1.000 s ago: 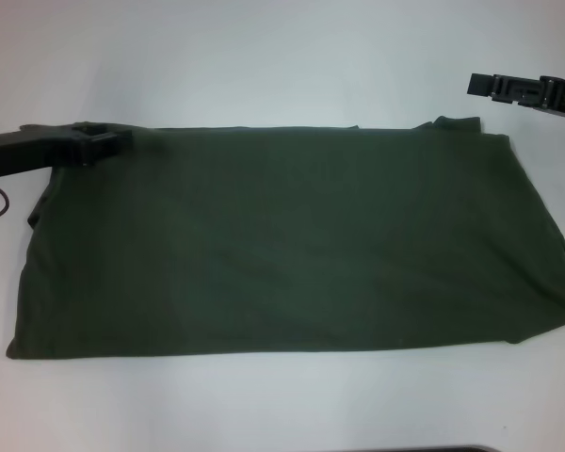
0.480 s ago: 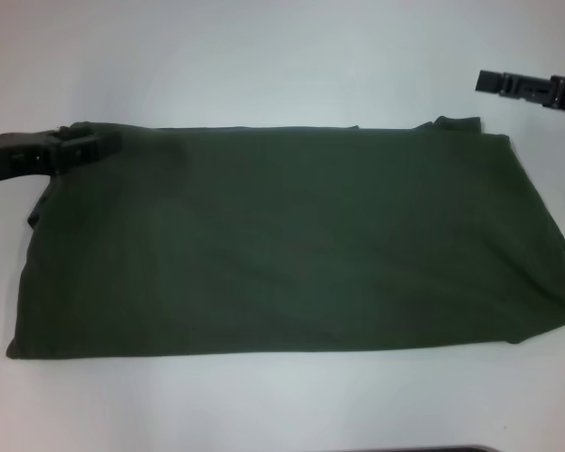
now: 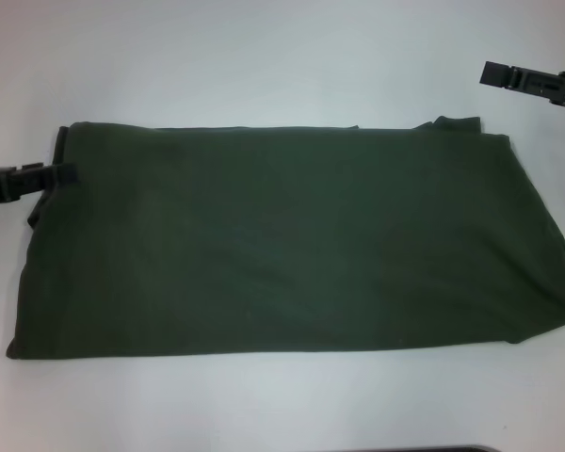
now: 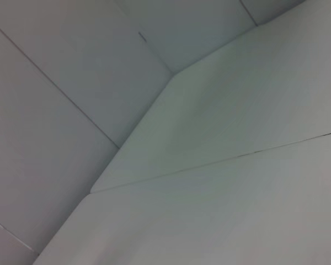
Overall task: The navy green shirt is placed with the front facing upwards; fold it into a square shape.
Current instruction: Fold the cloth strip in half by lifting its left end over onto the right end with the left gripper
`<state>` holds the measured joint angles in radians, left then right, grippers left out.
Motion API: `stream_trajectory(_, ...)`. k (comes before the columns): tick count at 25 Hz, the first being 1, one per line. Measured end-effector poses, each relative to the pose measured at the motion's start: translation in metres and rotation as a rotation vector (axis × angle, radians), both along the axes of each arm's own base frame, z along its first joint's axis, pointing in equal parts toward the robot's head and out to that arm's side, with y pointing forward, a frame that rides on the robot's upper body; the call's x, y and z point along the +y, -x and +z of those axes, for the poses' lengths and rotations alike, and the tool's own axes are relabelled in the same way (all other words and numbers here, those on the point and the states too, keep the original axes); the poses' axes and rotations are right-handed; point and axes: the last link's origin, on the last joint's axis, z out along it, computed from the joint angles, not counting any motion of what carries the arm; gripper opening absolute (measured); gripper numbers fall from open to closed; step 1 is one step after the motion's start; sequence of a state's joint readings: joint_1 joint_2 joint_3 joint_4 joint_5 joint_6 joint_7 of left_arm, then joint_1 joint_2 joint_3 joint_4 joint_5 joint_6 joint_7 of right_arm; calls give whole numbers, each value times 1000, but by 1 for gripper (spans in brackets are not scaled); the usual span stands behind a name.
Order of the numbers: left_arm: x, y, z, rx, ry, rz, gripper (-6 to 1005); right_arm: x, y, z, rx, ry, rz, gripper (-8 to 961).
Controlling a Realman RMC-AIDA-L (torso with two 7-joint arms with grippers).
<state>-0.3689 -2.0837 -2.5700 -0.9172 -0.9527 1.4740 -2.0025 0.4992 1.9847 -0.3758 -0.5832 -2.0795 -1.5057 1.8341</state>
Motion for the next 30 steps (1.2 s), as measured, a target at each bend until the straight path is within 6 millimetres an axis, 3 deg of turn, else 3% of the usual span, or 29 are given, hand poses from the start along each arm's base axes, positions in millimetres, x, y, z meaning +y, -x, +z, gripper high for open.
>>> stream_trajectory(8, -9, 14, 6, 12, 15, 72, 733, 1, -1, 4, -2, -13, -7, 927)
stream_trajectory(30, -17, 23, 8, 36, 182, 184, 879, -1, -7, 18, 23, -70, -26, 927)
